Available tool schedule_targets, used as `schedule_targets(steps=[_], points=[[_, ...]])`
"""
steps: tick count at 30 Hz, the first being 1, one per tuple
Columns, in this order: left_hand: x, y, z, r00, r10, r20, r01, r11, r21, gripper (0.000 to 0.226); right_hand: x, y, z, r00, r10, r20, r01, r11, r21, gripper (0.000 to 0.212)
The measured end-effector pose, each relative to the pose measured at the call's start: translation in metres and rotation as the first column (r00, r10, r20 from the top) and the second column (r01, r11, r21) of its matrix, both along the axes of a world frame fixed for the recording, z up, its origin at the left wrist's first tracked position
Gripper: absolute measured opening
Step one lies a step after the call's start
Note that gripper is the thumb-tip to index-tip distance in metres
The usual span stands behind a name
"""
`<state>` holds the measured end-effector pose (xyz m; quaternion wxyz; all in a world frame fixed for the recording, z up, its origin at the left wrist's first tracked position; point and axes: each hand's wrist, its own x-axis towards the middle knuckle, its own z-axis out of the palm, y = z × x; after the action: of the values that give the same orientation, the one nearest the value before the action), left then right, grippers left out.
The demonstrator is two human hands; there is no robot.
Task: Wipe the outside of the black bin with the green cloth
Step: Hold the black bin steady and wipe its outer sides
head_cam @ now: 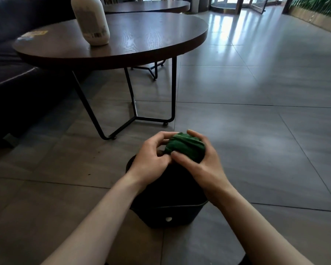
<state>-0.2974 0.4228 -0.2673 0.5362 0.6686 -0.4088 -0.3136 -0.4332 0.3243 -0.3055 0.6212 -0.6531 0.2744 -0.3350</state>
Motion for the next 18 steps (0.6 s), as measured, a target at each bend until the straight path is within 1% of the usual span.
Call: schedule_targets(steps=[1, 2, 3, 4, 5, 6, 7, 8, 9, 10, 11, 13, 15, 16, 18], points=[[-0.002, 0.005, -0.001, 0.994, -0.097, -0.047, 0.097, 0.995, -0.008, 0.066, -0.005, -0.002, 0.000, 0.997, -0.060, 0.045, 0.059, 0.998, 0.005, 0.062], [-0.003, 0.011, -0.006, 0.986, -0.156, -0.058, 0.156, 0.988, -0.012, 0.074, -0.012, -0.005, 0.000, 0.991, -0.107, 0.079, 0.105, 0.994, 0.027, 0.055], [-0.003, 0.018, -0.014, 0.986, -0.168, -0.005, 0.168, 0.986, 0.002, 0.078, -0.019, -0.008, -0.001, 0.985, -0.140, 0.102, 0.135, 0.989, 0.057, 0.050], [0.000, 0.027, -0.025, 0.983, -0.146, 0.112, 0.142, 0.989, 0.045, 0.077, -0.027, -0.011, -0.003, 0.980, -0.162, 0.113, 0.152, 0.984, 0.089, 0.047], [0.004, 0.037, -0.037, 0.953, -0.125, 0.277, 0.093, 0.988, 0.125, 0.074, -0.035, -0.013, -0.005, 0.977, -0.180, 0.117, 0.167, 0.979, 0.117, 0.046], [0.008, 0.047, -0.051, 0.884, -0.149, 0.444, 0.046, 0.971, 0.232, 0.070, -0.042, -0.015, -0.008, 0.973, -0.195, 0.120, 0.179, 0.975, 0.134, 0.046], [0.011, 0.058, -0.066, 0.790, -0.234, 0.567, 0.016, 0.932, 0.363, 0.070, -0.050, -0.017, -0.011, 0.971, -0.204, 0.124, 0.186, 0.973, 0.139, 0.046], [0.013, 0.067, -0.081, 0.706, -0.344, 0.618, -0.002, 0.873, 0.488, 0.074, -0.057, -0.019, -0.015, 0.970, -0.210, 0.124, 0.194, 0.972, 0.133, 0.045], [0.014, 0.075, -0.096, 0.642, -0.441, 0.627, -0.011, 0.813, 0.582, 0.079, -0.064, -0.019, -0.017, 0.970, -0.214, 0.119, 0.200, 0.972, 0.121, 0.044], [0.013, 0.080, -0.109, 0.591, -0.508, 0.627, -0.016, 0.770, 0.638, 0.084, -0.069, -0.019, -0.020, 0.970, -0.218, 0.105, 0.207, 0.973, 0.102, 0.045], [0.012, 0.082, -0.121, 0.544, -0.548, 0.635, -0.020, 0.748, 0.663, 0.085, -0.074, -0.018, -0.025, 0.970, -0.226, 0.086, 0.218, 0.972, 0.089, 0.046], [0.008, 0.082, -0.135, 0.481, -0.546, 0.686, -0.041, 0.767, 0.640, 0.078, -0.081, -0.015, -0.034, 0.972, -0.230, 0.048, 0.227, 0.971, 0.071, 0.048], [0.008, 0.080, -0.137, 0.467, -0.499, 0.730, -0.059, 0.807, 0.588, 0.059, -0.086, -0.012, -0.040, 0.972, -0.234, 0.020, 0.232, 0.971, 0.058, 0.049], [0.008, 0.079, -0.136, 0.463, -0.496, 0.735, -0.059, 0.810, 0.583, 0.047, -0.087, -0.011, -0.042, 0.971, -0.240, 0.008, 0.239, 0.970, 0.054, 0.050], [0.008, 0.080, -0.133, 0.419, -0.522, 0.743, -0.082, 0.793, 0.604, 0.028, -0.089, -0.008, -0.042, 0.967, -0.253, -0.009, 0.253, 0.966, 0.056, 0.050]])
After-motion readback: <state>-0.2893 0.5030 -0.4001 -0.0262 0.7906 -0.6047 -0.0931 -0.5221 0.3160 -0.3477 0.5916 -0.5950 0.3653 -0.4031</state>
